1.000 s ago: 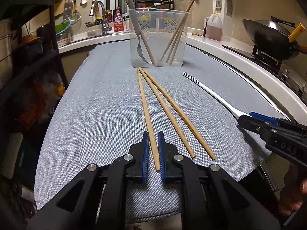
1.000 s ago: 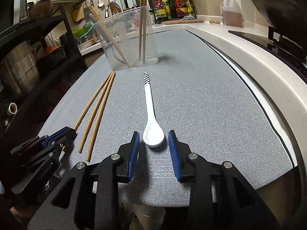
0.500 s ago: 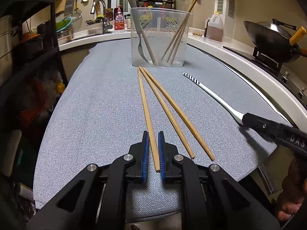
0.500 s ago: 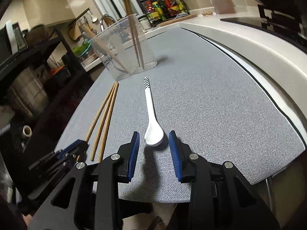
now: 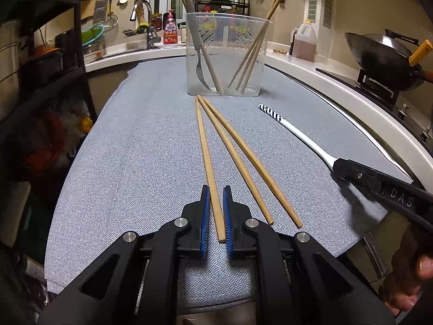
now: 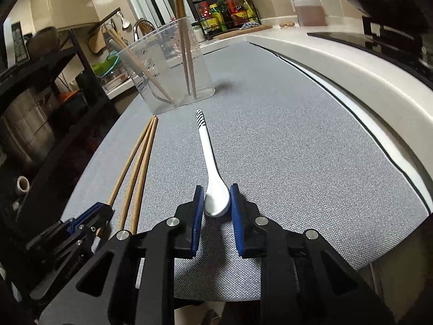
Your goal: Organize utensils
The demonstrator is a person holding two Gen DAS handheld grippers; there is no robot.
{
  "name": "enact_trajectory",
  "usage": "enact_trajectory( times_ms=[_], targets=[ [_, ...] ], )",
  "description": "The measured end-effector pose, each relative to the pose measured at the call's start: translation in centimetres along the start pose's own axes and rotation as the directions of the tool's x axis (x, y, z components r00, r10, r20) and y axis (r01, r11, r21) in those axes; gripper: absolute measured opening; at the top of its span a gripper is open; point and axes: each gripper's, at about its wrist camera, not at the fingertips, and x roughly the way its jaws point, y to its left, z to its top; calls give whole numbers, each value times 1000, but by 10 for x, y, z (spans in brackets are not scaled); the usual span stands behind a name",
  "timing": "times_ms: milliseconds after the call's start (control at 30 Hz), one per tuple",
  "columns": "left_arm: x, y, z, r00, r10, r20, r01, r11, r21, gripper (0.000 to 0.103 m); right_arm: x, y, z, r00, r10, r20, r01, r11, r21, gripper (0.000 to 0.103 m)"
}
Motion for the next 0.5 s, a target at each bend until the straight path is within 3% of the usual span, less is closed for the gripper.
enact_trajectory(
  times_ms=[200, 367, 500],
  targets=[
    [-1, -1, -1, 1000, 9, 8, -9, 1000, -2, 10, -1, 13, -6, 1000, -21, 5, 21, 994, -108, 21],
    [-1, -2, -1, 1000, 13, 12, -13, 1000, 3, 10, -7, -2, -4, 999, 40, 0, -40, 999, -20, 31],
    [-1, -1, 0, 1000, 9, 8, -9, 1000, 2, 10, -8, -17, -2, 999, 52, -1, -52, 996, 67, 32]
  ],
)
